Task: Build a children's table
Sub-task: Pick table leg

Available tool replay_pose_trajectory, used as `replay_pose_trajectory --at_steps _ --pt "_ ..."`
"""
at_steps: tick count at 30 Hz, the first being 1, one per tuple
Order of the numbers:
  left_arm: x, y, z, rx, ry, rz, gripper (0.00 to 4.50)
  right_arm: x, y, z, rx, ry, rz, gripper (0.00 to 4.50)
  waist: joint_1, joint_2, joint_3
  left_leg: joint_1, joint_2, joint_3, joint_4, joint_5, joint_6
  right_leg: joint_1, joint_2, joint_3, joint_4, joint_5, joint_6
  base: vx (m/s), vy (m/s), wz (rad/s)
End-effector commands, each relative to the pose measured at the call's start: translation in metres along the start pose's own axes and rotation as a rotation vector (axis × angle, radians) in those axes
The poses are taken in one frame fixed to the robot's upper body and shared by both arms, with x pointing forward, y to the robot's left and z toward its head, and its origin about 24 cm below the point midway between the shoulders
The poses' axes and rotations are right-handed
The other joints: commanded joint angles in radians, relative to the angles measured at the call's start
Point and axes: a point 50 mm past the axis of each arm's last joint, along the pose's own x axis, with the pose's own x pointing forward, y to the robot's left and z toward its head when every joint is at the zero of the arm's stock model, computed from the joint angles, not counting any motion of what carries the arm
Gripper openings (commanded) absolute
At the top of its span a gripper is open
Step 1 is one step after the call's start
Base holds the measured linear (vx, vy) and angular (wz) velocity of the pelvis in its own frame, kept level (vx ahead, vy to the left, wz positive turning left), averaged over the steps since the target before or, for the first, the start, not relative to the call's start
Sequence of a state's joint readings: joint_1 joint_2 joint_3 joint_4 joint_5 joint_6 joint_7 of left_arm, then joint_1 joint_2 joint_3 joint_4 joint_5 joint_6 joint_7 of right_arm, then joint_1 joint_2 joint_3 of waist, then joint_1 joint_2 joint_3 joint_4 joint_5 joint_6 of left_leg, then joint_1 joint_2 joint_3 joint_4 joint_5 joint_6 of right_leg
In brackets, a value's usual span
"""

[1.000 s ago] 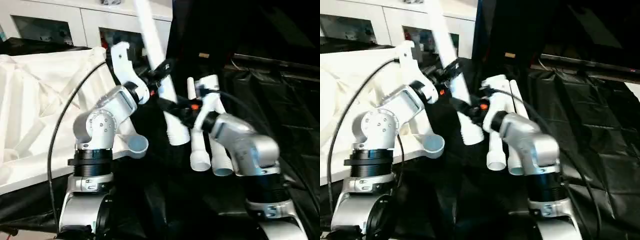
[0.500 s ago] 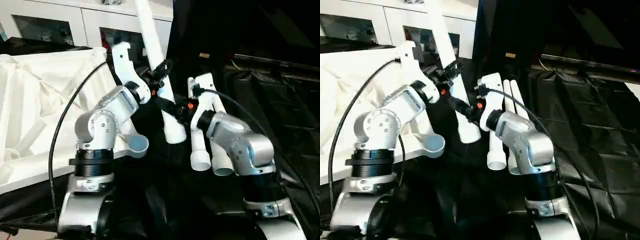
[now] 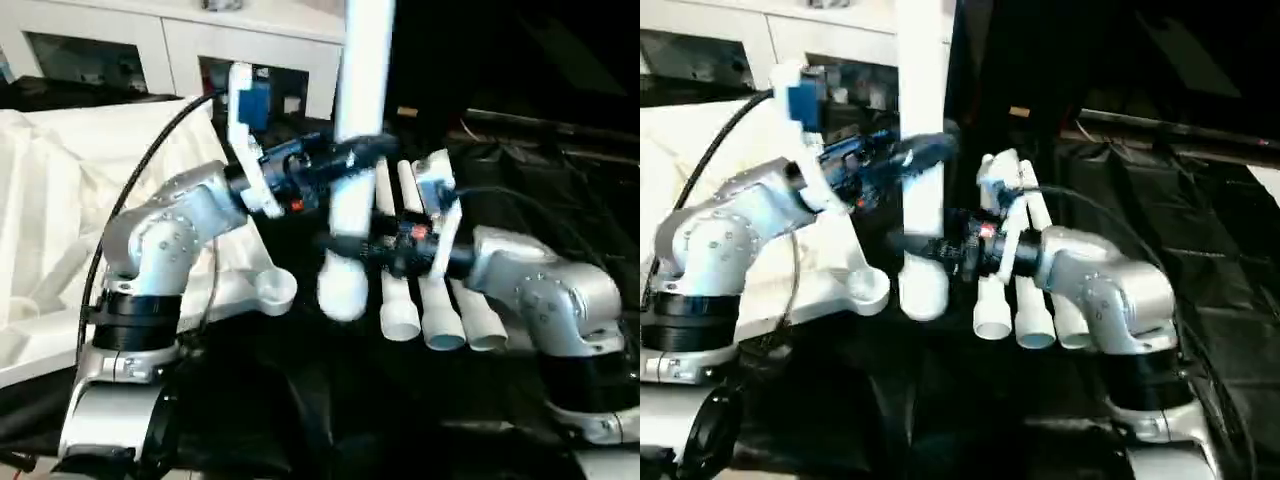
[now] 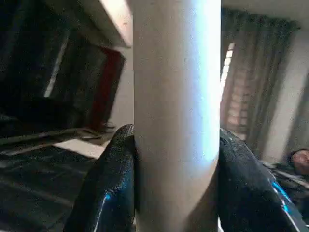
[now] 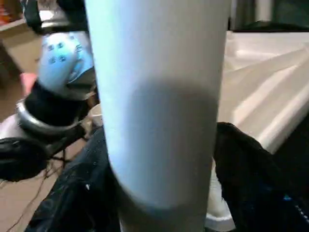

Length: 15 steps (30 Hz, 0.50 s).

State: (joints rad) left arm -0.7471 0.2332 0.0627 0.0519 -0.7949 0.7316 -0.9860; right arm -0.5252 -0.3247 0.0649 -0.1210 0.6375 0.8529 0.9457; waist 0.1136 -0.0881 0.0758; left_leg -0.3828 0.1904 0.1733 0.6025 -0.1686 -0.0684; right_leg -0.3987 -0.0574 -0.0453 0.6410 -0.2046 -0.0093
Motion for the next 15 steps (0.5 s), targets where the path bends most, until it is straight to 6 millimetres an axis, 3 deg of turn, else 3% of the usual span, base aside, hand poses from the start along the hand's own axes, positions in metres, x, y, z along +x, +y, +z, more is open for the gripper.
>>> replay_pose_trajectory --at_steps 1,4,6,12,13,15 --pt "0.010 -0.011 0.007 -0.004 -0.025 -0.121 1.84 -0.003 0.002 -0.005 0.007 0.047 0.001 2.61 0.003 0.016 -0.075 0.024 0.037 -0.007 -0.071 -0.164 -0.049 0.053 -0.080 0.045 -0.079 -0.152 -0.179 0.000 0.000 0.00" --pt "0.011 -0.013 0.009 -0.017 -0.035 -0.154 1.84 -0.003 0.004 -0.006 0.014 0.063 0.015 2.58 0.004 0.015 -0.076 0.023 0.038 -0.008 -0.070 -0.165 -0.051 0.052 -0.080 0.045 -0.079 -0.165 -0.170 0.000 0.000 0.00" --pt "0.010 -0.012 0.008 -0.020 -0.034 -0.161 1.84 -0.003 0.005 -0.007 0.017 0.068 0.023 2.26 0.004 0.015 -0.077 0.023 0.038 -0.008 -0.070 -0.157 -0.050 0.050 -0.079 0.045 -0.080 -0.160 -0.168 0.000 0.000 0.00" --pt "0.007 -0.012 0.008 -0.036 -0.036 -0.171 1.84 -0.003 0.005 -0.007 0.014 0.072 0.028 1.95 0.005 0.011 -0.080 0.020 0.037 -0.008 -0.068 -0.128 -0.045 0.053 -0.077 0.044 -0.073 -0.115 -0.170 0.000 0.000 0.00" --pt "0.007 -0.010 0.008 -0.038 -0.039 -0.151 2.40 -0.002 0.004 -0.007 0.011 0.062 0.018 1.94 0.004 0.011 -0.080 0.019 0.037 -0.008 -0.068 -0.123 -0.044 0.053 -0.078 0.044 -0.072 -0.107 -0.172 0.000 0.000 0.00" --pt "0.008 0.000 0.005 0.001 -0.029 -0.029 2.54 0.002 -0.001 -0.004 0.000 0.030 -0.039 1.93 0.003 0.011 -0.080 0.019 0.036 -0.008 -0.067 -0.129 -0.046 0.053 -0.079 0.044 -0.073 -0.110 -0.175 0.000 0.000 0.00"
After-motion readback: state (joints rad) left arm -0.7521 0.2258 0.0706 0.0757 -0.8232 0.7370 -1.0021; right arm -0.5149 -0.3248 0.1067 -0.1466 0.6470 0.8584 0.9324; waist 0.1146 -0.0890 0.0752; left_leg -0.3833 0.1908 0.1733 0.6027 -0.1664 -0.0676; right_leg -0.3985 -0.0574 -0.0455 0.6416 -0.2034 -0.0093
